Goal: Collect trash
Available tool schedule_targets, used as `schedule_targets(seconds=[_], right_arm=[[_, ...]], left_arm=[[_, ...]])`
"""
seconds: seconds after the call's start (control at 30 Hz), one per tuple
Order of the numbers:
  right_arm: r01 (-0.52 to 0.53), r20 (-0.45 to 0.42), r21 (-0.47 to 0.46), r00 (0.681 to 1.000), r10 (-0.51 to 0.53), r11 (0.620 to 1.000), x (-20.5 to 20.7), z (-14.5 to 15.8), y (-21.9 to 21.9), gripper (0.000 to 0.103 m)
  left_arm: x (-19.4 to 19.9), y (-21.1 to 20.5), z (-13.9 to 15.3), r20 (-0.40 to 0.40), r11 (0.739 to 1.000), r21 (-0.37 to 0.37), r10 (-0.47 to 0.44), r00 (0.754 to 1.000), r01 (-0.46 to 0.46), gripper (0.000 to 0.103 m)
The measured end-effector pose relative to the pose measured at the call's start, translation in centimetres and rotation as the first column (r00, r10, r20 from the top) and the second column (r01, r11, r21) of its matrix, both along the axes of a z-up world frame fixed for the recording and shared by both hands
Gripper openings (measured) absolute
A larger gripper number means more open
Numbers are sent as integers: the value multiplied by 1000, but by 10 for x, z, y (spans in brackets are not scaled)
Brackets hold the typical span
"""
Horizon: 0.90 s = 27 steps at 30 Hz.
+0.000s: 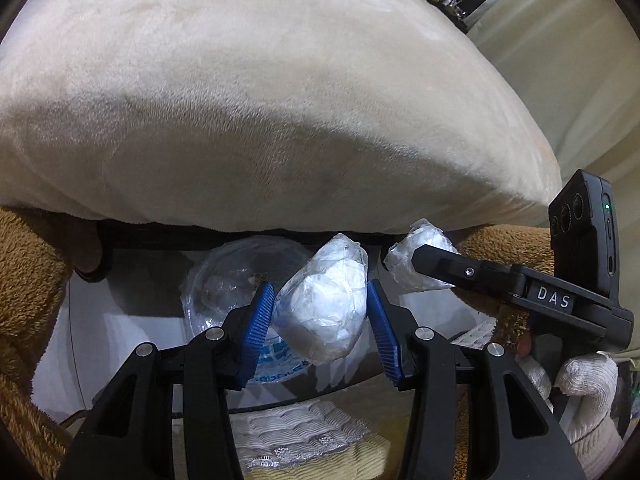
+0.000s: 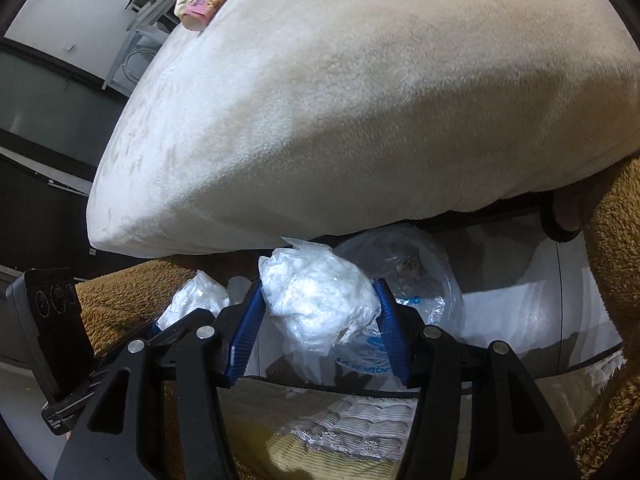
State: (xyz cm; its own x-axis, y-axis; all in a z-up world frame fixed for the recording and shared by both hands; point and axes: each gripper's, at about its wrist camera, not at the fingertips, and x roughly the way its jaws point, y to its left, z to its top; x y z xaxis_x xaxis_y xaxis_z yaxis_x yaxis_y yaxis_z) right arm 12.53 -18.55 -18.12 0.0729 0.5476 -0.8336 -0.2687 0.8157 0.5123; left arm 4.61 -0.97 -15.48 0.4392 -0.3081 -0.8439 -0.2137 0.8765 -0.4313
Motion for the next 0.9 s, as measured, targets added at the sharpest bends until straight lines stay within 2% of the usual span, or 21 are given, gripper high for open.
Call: schedule_targets(seconds=[0.2,0.47,0.53,0.57,0.6,0.63,0.67,0.9], right_arm=[[-5,-61,-31,998,3,1000,2,-16,4,55],[6,-75,-31,997,-8,999,4,-18,2,56],[8,-78,-29,997,-10,1000,5,-18,2,57],[14,-85,-22,996,-15,1000,5,-18,1,63],[24,-88,-18,996,-25,1000,6,-19,-1,67],[31,-90,-16,995,-32,999,6,-18,-3,67],[34,-92,-15,995,-35,999,7,-18,-4,67],[31,-89,-12,996,-32,999,7,-15,-3,67]], left_arm=[[4,7,-26,-121,999,-37,22,992,-26,47],[3,1,-34,-180,1000,-20,2,984,-6,47],[3,4,-33,-177,999,-37,9,984,-16,48],[2,5,-31,-167,999,-40,13,986,-20,49],[2,6,-32,-159,999,-37,16,987,-23,53],[2,6,-30,-152,999,-39,21,988,-27,61],[2,7,-30,-149,998,-45,26,988,-33,64],[2,11,-25,-135,997,-51,44,990,-51,64]])
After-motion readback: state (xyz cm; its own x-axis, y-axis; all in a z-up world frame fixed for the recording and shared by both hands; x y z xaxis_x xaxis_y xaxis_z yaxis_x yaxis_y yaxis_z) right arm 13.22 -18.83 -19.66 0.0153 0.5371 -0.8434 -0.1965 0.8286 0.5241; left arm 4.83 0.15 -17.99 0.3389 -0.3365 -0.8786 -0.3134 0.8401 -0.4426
